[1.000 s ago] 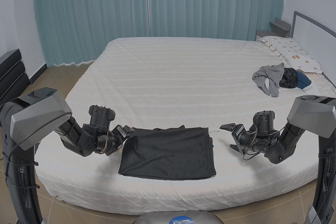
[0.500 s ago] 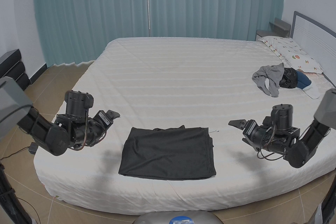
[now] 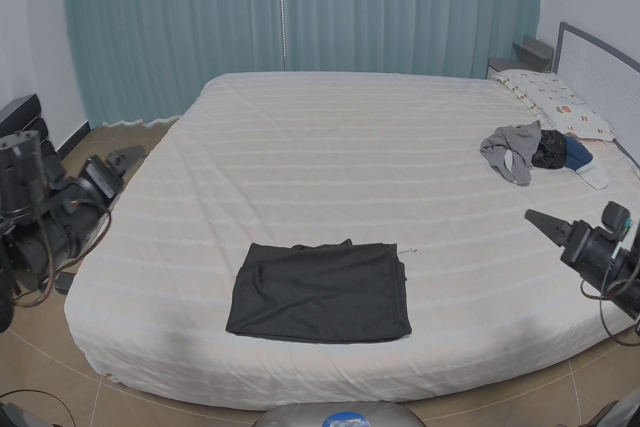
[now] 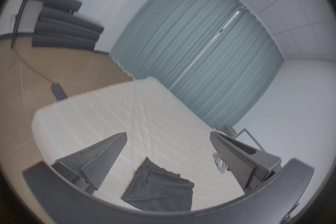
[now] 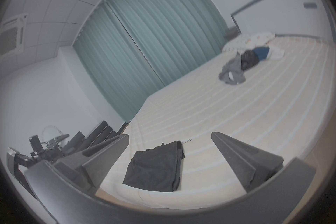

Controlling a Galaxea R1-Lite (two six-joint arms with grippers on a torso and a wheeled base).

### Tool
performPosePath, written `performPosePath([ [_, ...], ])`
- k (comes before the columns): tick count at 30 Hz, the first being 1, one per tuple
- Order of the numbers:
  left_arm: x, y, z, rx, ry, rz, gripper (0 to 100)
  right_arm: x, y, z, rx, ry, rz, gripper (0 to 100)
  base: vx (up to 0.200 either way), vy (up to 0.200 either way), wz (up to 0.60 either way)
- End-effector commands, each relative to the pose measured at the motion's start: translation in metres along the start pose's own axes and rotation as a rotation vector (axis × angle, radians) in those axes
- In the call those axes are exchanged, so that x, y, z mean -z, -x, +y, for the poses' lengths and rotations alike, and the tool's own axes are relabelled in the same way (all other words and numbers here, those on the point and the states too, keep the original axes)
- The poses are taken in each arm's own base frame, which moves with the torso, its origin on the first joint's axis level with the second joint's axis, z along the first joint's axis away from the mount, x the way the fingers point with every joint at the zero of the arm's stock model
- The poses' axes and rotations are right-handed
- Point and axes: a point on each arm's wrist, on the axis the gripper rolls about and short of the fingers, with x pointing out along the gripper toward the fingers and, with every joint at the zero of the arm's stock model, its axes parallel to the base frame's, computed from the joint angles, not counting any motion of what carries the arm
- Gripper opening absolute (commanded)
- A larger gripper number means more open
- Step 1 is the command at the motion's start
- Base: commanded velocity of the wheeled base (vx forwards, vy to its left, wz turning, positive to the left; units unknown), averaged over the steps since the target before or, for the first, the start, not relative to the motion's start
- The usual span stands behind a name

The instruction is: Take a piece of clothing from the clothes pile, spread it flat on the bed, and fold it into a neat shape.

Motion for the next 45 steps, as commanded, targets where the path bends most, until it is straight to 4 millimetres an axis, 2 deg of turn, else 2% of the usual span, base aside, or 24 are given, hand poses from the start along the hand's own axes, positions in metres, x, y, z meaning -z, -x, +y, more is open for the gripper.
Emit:
performPosePath([
  [1,-0.017,0.101,0.025,0.018,-0.172,-0.281,100,0.01,0.092,-0.005,-0.01,0.145,-0.176,100,0.0,0.0,0.0],
  [2,-0.014,0.117,0.034,0.003,-0.234,-0.326,100,0.017,0.108,-0.006,-0.029,0.161,-0.166,100,0.0,0.0,0.0],
  [6,-0.01,0.143,0.047,-0.018,-0.331,-0.404,100,0.032,0.136,-0.009,-0.065,0.212,-0.143,100,0.0,0.0,0.0],
  [14,0.004,0.185,0.076,-0.109,-0.421,-0.419,100,0.065,0.175,-0.023,-0.084,0.419,-0.158,100,0.0,0.0,0.0],
  [20,0.017,0.211,0.089,-0.207,-0.491,-0.496,100,0.063,0.18,-0.022,-0.079,0.447,-0.172,100,0.0,0.0,0.0],
  [22,0.018,0.212,0.09,-0.209,-0.494,-0.497,100,0.063,0.18,-0.022,-0.081,0.447,-0.171,100,0.0,0.0,0.0],
  [24,0.026,0.226,0.097,-0.232,-0.552,-0.543,100,0.066,0.179,-0.023,-0.059,0.467,-0.164,100,0.0,0.0,0.0],
  [33,0.036,0.237,0.101,-0.304,-0.612,-0.608,100,0.065,0.182,-0.023,0.058,0.473,-0.156,100,0.0,0.0,0.0],
  [38,0.047,0.227,0.11,-0.321,-0.622,-0.546,100,0.077,0.175,-0.034,0.16,0.47,-0.127,100,0.0,0.0,0.0],
  [45,0.061,0.212,0.12,-0.256,-0.649,-0.518,100,0.077,0.175,-0.036,0.272,0.492,-0.144,100,0.0,0.0,0.0],
])
